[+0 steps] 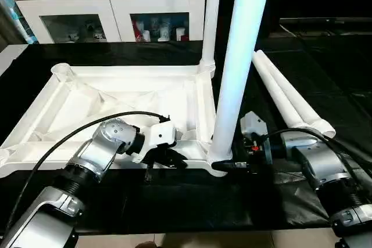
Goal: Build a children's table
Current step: Rotate leg to tighten
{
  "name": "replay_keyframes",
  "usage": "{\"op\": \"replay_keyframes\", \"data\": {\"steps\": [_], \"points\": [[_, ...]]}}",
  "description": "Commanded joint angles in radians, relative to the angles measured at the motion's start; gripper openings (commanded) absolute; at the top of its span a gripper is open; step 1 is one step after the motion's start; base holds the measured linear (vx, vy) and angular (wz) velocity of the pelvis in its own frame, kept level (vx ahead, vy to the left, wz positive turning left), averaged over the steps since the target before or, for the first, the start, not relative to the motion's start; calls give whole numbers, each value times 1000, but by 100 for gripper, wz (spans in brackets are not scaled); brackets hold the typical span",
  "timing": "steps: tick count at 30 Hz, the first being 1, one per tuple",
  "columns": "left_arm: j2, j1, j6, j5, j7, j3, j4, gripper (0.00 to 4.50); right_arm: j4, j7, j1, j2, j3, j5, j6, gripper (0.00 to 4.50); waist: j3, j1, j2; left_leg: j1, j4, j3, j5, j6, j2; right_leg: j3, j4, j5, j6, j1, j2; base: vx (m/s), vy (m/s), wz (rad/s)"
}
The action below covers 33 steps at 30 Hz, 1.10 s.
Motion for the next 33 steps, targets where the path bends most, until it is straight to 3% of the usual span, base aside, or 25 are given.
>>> {"op": "replay_keyframes", "data": {"steps": [1,4,10,16,23,26,28,32,33], "points": [[7,-3,-27,17,-33,-27,-14,0,7,18,-20,-2,3,-1,-9,356,-80,-3,-8,3,-65,-4,-138,81,28,55,-63,-222,-203,63,-59,0,0,0],[7,-2,-27,17,-33,-27,-15,0,7,19,-19,0,1,1,-4,348,-81,-2,-8,4,-65,-4,-140,79,28,55,-63,-223,-203,63,-59,0,0,0],[6,-2,-27,19,-30,-28,-11,0,-1,27,-8,4,4,17,9,287,-80,-2,-8,5,-66,-4,-147,76,28,55,-65,-239,-198,63,-58,0,0,0],[3,0,-23,15,-25,-23,-5,0,-18,32,20,14,1,29,23,278,-80,0,-7,6,-66,-4,-143,78,28,55,-65,-231,-201,62,-58,0,0,0],[-15,9,26,-6,5,0,-14,0,-28,-36,70,70,-31,71,74,277,-79,3,5,8,-68,-6,-175,64,28,53,-69,-251,-198,62,-59,0,0,0],[-67,10,98,-31,95,43,-28,0,1,-210,99,153,-64,54,75,276,-70,-5,6,11,-75,-6,-232,39,26,50,-83,-356,-170,60,-61,0,0,0],[-99,12,131,-34,160,64,-33,0,14,-289,110,192,-68,35,72,276,-67,-20,4,12,-80,-13,-267,14,21,46,-90,-423,-144,65,-62,0,0,0],[-140,20,164,-31,240,81,-47,0,43,-396,107,245,-78,12,78,276,-62,-44,6,25,-79,-14,-329,14,14,39,-111,-523,-104,59,-61,0,0,0],[-196,30,223,-22,360,111,-69,0,93,-520,79,313,-102,-8,81,276,-59,-57,4,21,-81,-15,-333,12,15,36,-110,-528,-106,58,-60,0,0,0]]}}
